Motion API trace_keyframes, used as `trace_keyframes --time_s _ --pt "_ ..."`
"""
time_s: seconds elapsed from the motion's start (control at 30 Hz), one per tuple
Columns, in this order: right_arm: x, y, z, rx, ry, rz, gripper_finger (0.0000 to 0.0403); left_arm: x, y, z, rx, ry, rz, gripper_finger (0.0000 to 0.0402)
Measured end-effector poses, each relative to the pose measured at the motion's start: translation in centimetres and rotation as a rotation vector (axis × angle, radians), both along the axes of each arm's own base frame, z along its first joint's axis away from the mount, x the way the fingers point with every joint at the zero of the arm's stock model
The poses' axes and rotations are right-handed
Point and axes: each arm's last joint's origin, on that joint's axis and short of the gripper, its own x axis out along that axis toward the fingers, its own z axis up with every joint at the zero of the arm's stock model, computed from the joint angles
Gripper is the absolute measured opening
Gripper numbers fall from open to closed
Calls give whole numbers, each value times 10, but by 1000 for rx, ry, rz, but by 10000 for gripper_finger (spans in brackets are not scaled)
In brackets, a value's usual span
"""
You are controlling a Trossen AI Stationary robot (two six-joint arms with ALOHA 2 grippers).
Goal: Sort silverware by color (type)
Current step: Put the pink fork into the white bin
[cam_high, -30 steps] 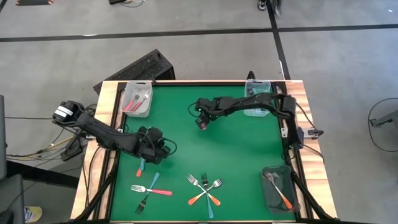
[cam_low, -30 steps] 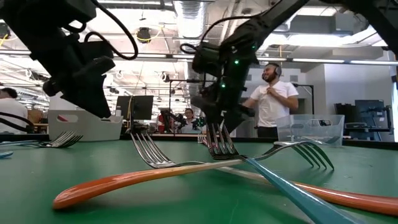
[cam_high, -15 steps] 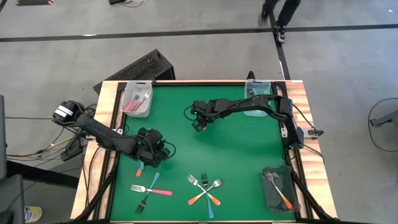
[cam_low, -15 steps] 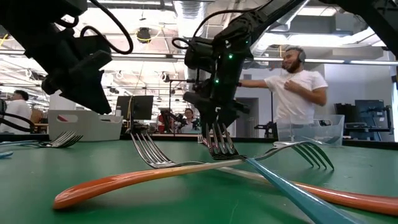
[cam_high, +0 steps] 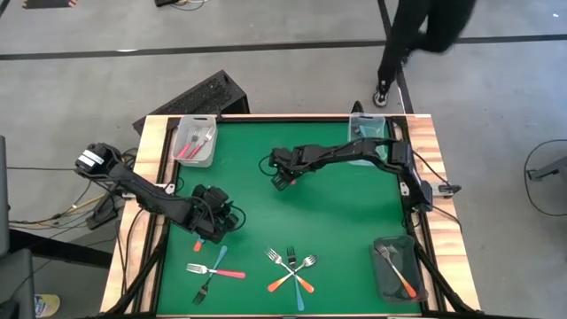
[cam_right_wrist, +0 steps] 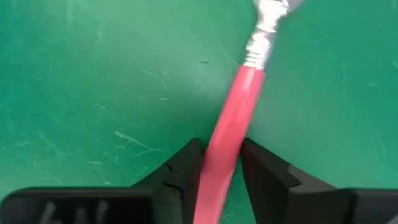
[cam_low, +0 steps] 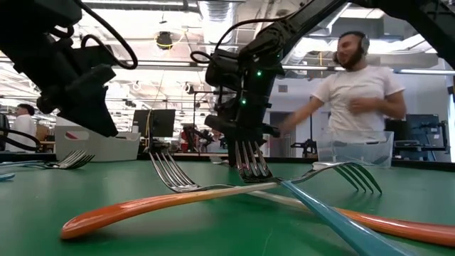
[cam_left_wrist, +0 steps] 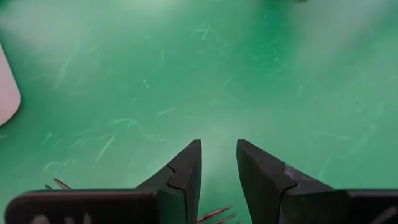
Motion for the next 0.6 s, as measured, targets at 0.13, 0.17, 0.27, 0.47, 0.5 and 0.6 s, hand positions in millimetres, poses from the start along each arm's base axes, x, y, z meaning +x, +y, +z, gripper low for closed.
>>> trace_keyframes --time_s 0.13,0.17,0.27,0.47,0.5,0.6 --pt "0 7 8 -38 -1 56 84 0 1 0 23 -12 6 89" --pt "0 9 12 -51 -8 69 71 0 1 1 28 -15 7 90" --pt "-1 18 24 -62 -28 112 60 0 1 1 42 -17 5 89" --pt "12 47 74 -182 -284 251 60 6 0 4 134 -60 -37 89" --pt "15 53 81 -216 -332 267 60 8 -1 6 160 -74 -45 89" --pt "20 70 91 -334 -391 310 60 16 0 10 228 -111 -68 89"
